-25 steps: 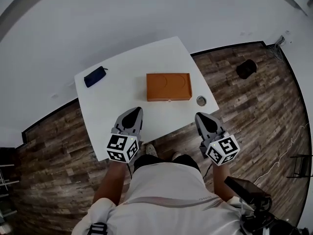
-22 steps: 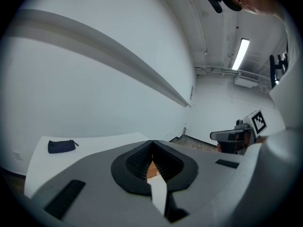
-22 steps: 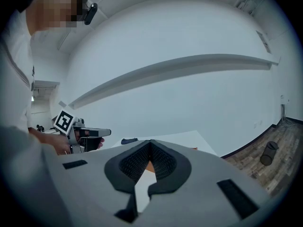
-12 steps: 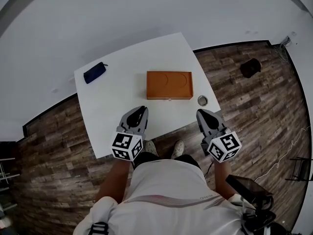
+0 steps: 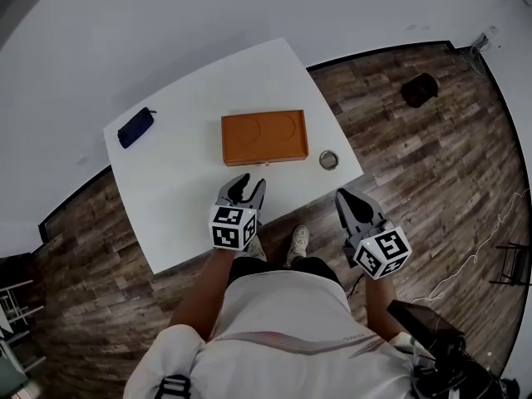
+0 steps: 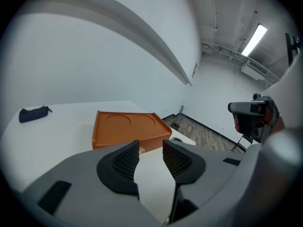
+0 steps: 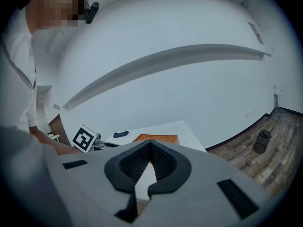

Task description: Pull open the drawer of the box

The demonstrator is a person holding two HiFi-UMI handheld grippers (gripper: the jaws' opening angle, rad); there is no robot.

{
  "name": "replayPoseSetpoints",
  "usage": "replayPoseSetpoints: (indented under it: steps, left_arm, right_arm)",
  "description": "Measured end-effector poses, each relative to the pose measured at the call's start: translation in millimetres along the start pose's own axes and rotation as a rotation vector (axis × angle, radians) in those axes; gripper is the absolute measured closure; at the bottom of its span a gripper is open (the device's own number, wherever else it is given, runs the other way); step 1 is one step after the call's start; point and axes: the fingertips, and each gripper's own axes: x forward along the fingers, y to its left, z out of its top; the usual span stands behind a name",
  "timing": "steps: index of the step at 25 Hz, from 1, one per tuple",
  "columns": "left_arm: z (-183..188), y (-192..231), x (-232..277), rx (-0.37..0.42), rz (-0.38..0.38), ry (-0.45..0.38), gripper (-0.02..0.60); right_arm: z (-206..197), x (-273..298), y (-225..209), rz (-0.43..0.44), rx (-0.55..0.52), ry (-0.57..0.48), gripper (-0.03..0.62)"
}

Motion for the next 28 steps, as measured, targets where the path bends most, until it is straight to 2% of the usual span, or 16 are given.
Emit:
replayPoseSetpoints:
  steps: [2, 4, 9, 19, 21, 22, 23, 28]
  left_arm:
    - [-13.5, -4.8, 19.9, -0.023, -0.018, 0.039, 0.431]
    - [-25.3, -4.6, 38.3, -0.044, -0.020, 0.074, 0.399]
    - [-42.0, 6.3, 94.3, -0.113, 0.051, 0.136, 0.399]
    - [-55.2, 24.8, 109.5, -0.224, 0.145, 0.163, 0.400]
    - [-55.6, 26.0, 109.0, -0.225, 0.157, 0.163, 0.409]
    - [-54.9, 26.4, 108.8, -0.222, 0.163, 0.163, 0.432]
    - [-54.1, 27.0, 108.5, -0.217, 0.171, 0.161, 0.489]
    - [-54.3, 27.5, 110.2, -0.221, 0.174, 0.163, 0.500]
  right_arm:
    - [-7.0, -6.0, -9.9, -0.014, 0.024, 0.014, 0.595]
    - [-14.9, -10.6, -18.6, -0.022, 0.038, 0.034, 0.595]
    - [-35.4, -13.9, -52.6, -0.033, 0.061, 0.097, 0.595]
    - [-44.9, -8.1, -45.2, -0.003, 0.067, 0.123, 0.595]
    - [-46.7, -8.5, -43.8, -0.001, 0.071, 0.123, 0.595]
    - [-47.6, -8.7, -43.8, -0.001, 0.073, 0.124, 0.595]
    - [-48.6, -8.8, -44.2, -0.002, 0.075, 0.125, 0.595]
    - [-50.8, -9.2, -45.7, -0.007, 0.080, 0.126, 0.595]
